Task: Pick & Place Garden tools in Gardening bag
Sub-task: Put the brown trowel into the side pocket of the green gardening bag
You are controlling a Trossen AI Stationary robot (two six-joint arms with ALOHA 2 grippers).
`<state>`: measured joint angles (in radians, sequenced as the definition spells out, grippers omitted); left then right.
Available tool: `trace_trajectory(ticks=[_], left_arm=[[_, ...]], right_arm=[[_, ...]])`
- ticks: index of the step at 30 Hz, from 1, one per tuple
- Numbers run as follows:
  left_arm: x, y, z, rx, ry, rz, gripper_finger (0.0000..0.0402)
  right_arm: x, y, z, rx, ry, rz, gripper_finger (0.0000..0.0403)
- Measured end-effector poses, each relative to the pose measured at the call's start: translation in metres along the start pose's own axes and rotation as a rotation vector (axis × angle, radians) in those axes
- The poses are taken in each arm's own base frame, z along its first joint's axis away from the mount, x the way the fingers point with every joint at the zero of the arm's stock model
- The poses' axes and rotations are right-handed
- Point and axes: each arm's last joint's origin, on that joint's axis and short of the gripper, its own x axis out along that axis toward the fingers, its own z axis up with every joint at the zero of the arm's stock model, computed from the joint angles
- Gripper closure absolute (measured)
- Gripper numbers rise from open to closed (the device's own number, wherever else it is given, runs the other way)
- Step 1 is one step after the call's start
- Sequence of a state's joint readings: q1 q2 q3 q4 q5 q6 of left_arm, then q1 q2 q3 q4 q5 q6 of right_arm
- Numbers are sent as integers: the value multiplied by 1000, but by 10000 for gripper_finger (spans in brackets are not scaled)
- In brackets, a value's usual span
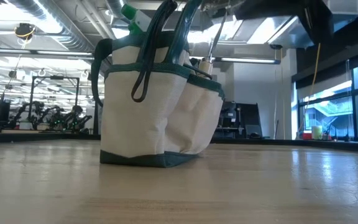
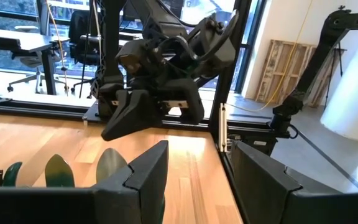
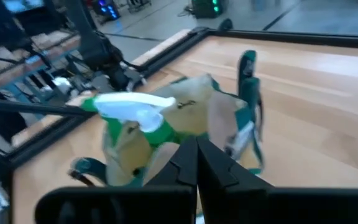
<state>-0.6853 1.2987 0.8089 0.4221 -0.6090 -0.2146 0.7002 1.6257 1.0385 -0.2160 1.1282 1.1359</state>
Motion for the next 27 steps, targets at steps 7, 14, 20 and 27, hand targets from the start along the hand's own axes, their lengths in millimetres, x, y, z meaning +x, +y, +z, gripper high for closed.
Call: trace_trajectory(ticks=[7, 14, 20, 27], left_arm=[[0, 0, 0, 0, 0, 0, 231], [0, 0, 0, 0, 0, 0, 231], [0, 0, 0, 0, 0, 0, 231], [0, 0, 0, 0, 0, 0, 231]], right_arm=[[1, 12, 4, -19, 1, 98, 402], [4, 12, 5, -39, 3, 104, 403], [11, 5, 1, -24, -1, 91, 403], [16, 2, 0, -6, 15, 108, 403]])
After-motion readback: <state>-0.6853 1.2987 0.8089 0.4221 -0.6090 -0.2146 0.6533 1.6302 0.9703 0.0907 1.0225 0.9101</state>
